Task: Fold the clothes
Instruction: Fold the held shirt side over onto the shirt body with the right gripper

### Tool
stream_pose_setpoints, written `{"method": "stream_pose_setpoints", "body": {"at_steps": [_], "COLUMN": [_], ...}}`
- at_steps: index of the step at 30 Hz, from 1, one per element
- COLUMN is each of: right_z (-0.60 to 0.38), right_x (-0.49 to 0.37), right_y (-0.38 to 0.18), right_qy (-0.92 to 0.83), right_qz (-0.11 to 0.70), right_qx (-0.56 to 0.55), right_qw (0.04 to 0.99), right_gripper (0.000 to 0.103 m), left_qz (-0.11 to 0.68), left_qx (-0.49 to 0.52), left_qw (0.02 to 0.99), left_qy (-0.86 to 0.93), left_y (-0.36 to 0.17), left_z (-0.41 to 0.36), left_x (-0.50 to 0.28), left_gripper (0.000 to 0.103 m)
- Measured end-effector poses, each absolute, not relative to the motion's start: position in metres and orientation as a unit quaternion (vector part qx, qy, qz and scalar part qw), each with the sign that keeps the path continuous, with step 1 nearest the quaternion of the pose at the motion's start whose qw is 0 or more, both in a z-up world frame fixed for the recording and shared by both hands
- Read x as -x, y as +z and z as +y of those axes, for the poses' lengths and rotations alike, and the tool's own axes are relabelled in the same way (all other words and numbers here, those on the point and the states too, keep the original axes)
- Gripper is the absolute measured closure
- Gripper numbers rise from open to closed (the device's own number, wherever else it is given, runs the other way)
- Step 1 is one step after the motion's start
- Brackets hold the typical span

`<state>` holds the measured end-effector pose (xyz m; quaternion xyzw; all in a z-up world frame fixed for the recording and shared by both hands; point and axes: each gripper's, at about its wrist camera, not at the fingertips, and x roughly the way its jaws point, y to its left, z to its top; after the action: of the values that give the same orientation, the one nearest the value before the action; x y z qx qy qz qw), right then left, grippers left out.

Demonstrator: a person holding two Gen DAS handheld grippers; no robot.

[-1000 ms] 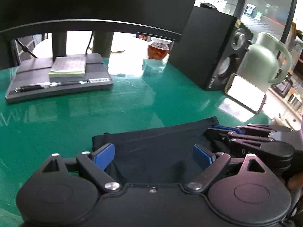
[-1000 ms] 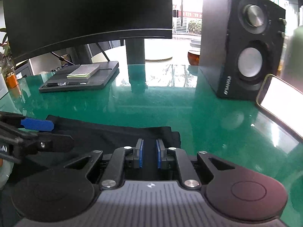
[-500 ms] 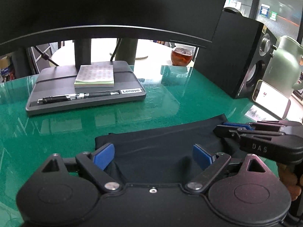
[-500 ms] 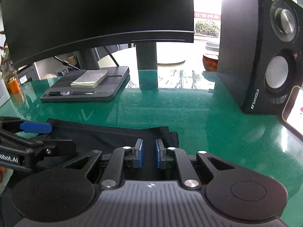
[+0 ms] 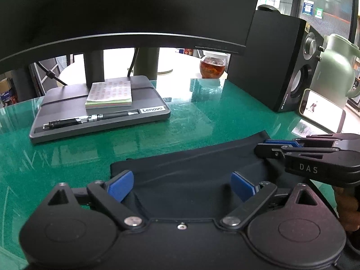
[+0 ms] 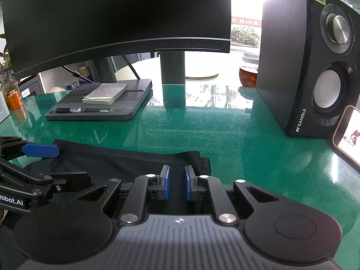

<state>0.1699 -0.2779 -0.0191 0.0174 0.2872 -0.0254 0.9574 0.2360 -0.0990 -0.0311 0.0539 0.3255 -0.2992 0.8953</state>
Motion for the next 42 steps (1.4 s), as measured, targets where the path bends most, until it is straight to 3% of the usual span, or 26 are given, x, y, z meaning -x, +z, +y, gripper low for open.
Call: {"method": "stream_pose_setpoints", "body": {"at_steps": [1,2,3,5,6,7,13,14,16,17,19,23,32,36,41,42], "right_z": [-0.276,-0.275,-0.273,-0.267,-0.266,-0.269,-0.293,-0.292,-0.29,-0.289,-0.289,-0.284,-0.271,-0.271,-0.237,-0.234], "right_x": [-0.17,-0.17,-0.171,-0.172,-0.173,-0.174,-0.155,-0.147,-0.132,-0.129,-0.125,-0.122,-0.1,-0.076,-0.056,-0.054], "right_y": [-0.019,-0.019,-0.02,-0.021,-0.021,-0.022,-0.006,-0.001,0.007,0.007,0.006,-0.002,-0.012,-0.006,-0.019,-0.021], "right_qy": [-0.015,-0.004,0.003,0.006,-0.01,-0.025,-0.092,-0.102,-0.116,-0.116,-0.104,-0.064,-0.049,-0.031,0.057,0.062], "right_qz": [0.288,0.289,0.29,0.296,0.299,0.302,0.265,0.252,0.231,0.23,0.252,0.288,0.32,0.314,0.306,0.304], "right_qx": [-0.014,-0.011,-0.008,0.008,0.013,0.003,-0.047,-0.04,-0.028,-0.026,-0.035,-0.061,-0.048,-0.068,0.018,0.034], "right_qw": [0.957,0.957,0.957,0.955,0.954,0.953,0.959,0.962,0.966,0.966,0.962,0.954,0.945,0.946,0.95,0.95], "right_gripper": [0.083,0.065,0.04,0.028,0.009,0.007,0.018,0.024,0.056,0.079,0.089,0.091,0.094,0.088,0.083,0.075], "left_qz": [0.323,0.321,0.32,0.318,0.319,0.32,0.341,0.34,0.33,0.329,0.338,0.377,0.395,0.388,0.372,0.372], "left_qx": [-0.061,-0.066,-0.069,-0.074,-0.072,-0.068,0.018,0.027,0.038,0.039,0.055,0.098,0.06,0.072,0.053,0.054], "left_qw": [0.896,0.897,0.897,0.898,0.898,0.899,0.9,0.901,0.903,0.903,0.888,0.854,0.844,0.846,0.856,0.856], "left_qy": [-0.298,-0.297,-0.296,-0.296,-0.293,-0.291,-0.273,-0.267,-0.271,-0.275,-0.306,-0.343,-0.357,-0.358,-0.356,-0.355], "left_y": [-0.032,-0.032,-0.033,-0.034,-0.034,-0.034,-0.013,-0.008,0.002,0.004,0.005,-0.001,-0.017,-0.009,-0.009,-0.011], "left_z": [-0.101,-0.102,-0.103,-0.104,-0.105,-0.105,-0.076,-0.071,-0.058,-0.056,-0.053,-0.049,-0.052,-0.041,-0.045,-0.045], "left_x": [-0.235,-0.234,-0.233,-0.232,-0.232,-0.233,-0.237,-0.236,-0.22,-0.215,-0.197,-0.184,-0.153,-0.14,-0.124,-0.123], "left_gripper": [0.008,0.007,0.007,0.005,0.004,0.004,0.004,0.004,0.004,0.006,0.013,0.026,0.026,0.025,0.02,0.02]}}
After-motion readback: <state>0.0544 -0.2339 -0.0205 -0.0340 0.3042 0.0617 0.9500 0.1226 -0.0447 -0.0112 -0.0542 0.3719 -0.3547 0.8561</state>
